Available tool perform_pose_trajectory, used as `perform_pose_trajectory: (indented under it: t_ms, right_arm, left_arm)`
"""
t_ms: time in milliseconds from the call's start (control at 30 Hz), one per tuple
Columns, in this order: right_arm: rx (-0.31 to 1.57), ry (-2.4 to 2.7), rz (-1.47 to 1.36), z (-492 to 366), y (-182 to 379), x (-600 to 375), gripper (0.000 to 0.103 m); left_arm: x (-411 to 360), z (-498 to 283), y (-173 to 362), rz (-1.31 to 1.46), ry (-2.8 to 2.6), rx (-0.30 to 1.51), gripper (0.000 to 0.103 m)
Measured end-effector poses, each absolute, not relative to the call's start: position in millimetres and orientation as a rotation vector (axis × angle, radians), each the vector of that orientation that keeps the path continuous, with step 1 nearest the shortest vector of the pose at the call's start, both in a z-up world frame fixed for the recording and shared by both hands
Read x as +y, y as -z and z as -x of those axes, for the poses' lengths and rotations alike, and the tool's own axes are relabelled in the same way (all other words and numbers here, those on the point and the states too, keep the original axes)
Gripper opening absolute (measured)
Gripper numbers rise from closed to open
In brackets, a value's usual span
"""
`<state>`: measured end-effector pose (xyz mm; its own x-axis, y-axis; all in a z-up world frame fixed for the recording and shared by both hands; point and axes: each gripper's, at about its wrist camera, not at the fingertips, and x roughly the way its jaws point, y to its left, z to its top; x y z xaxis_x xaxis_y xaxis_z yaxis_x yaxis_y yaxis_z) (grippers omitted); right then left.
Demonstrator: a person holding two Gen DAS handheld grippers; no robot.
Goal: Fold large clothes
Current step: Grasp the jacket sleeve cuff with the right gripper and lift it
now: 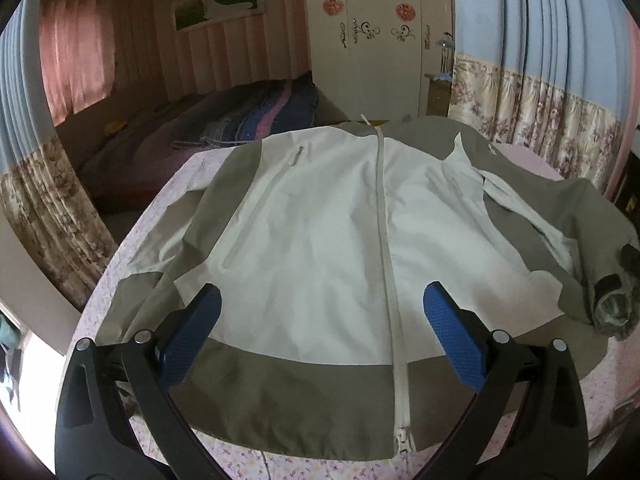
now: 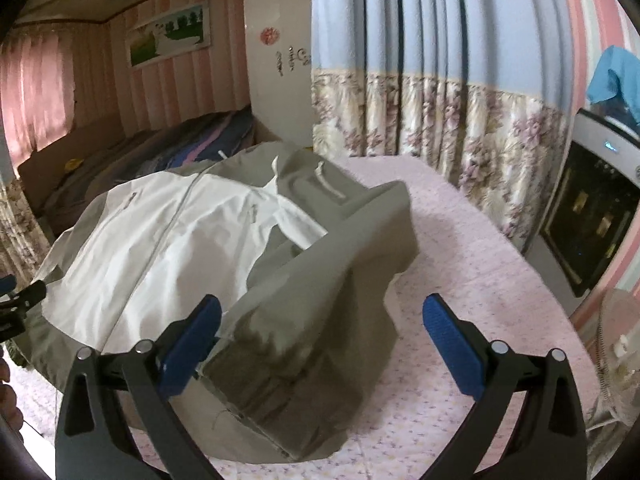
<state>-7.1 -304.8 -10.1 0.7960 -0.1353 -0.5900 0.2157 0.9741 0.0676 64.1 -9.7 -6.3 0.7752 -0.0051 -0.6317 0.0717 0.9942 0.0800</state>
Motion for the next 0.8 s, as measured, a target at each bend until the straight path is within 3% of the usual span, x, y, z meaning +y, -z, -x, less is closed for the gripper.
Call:
perform_pose_trajectory:
  t_ms: [33, 300, 433, 633, 800]
  right_arm:
    - [0.637, 0.175, -0.146, 4.2, 12.8, -305.2, 0.074]
    - [0.674, 0.122, -0.170, -4.3, 24.3, -300.3, 0.051]
    - [0.678, 0.107, -0.190, -6.7, 29.1, -303.6, 0.027]
    - [0.651, 0.088, -0.195, -9.2, 25.1, -316.6, 0.015]
    - [0.617, 0.109, -0.162, -25.7, 6.6, -333.1, 0.013]
  left_arm:
    - [-10.8, -64.8, 7.0, -0.111, 0.036, 0.680, 0.100]
    - [-5.5, -65.6, 6.1, -0.120, 0.012, 0.677, 0.100]
    - [-1.8, -67.1, 6.2, -0.121, -0.001, 0.680, 0.100]
    - [2.9, -74.1, 9.5, -0.122, -0.032, 0.691, 0.100]
    - [3.4, -84.9, 10.0, -0.137, -0.037, 0.694, 0.100]
